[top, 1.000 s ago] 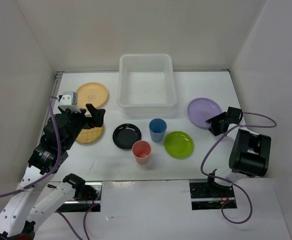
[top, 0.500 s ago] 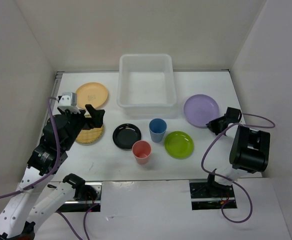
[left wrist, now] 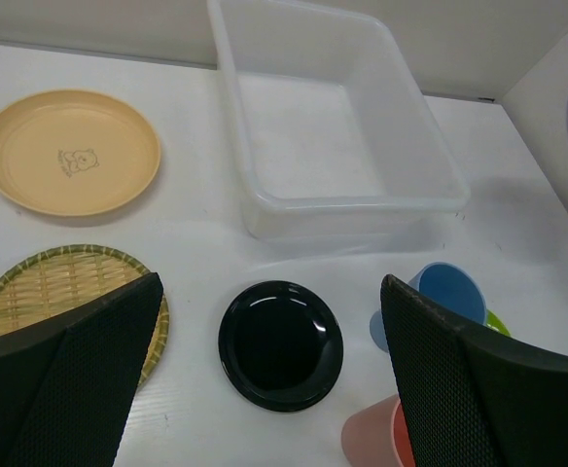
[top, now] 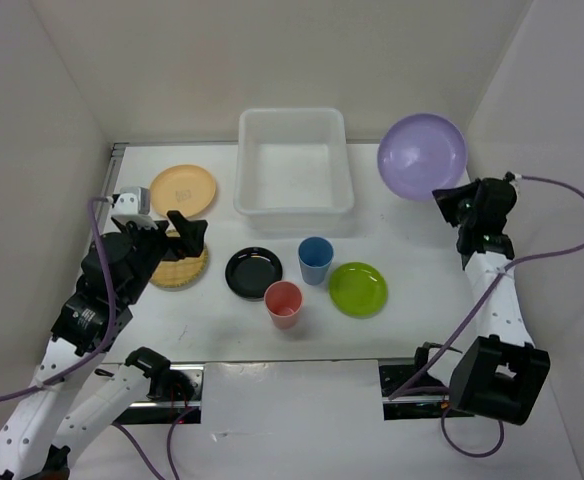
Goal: Place the mixed dishes into the plastic bin
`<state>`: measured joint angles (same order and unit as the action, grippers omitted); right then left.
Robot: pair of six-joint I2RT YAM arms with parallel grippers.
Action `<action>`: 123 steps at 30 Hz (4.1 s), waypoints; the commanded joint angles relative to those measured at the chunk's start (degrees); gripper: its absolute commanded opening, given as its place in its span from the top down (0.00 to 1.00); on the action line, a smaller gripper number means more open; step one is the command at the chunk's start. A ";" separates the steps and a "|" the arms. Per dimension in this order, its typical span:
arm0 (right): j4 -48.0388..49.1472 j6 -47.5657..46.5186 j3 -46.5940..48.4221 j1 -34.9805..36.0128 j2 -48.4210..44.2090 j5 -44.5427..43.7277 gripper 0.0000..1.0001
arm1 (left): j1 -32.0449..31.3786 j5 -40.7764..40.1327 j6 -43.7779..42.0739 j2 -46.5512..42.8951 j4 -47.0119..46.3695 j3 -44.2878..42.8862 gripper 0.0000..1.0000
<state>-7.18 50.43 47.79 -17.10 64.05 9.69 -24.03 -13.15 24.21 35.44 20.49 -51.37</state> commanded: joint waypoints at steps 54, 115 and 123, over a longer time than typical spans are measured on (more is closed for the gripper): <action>-35.44 -10.62 97.65 41.36 83.42 -26.04 1.00 | 0.92 5.59 1.28 -3.71 3.15 -3.29 0.01; -67.00 -20.21 104.74 54.54 26.32 -38.43 0.14 | 41.77 37.23 6.64 58.58 -4.86 -30.53 0.29; -45.75 -21.61 64.30 53.94 1.79 -32.37 0.14 | 45.12 29.68 3.83 69.58 -0.63 -34.49 0.42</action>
<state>-63.35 29.06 121.03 36.99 70.54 -24.14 20.62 19.29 29.85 101.93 17.89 -82.48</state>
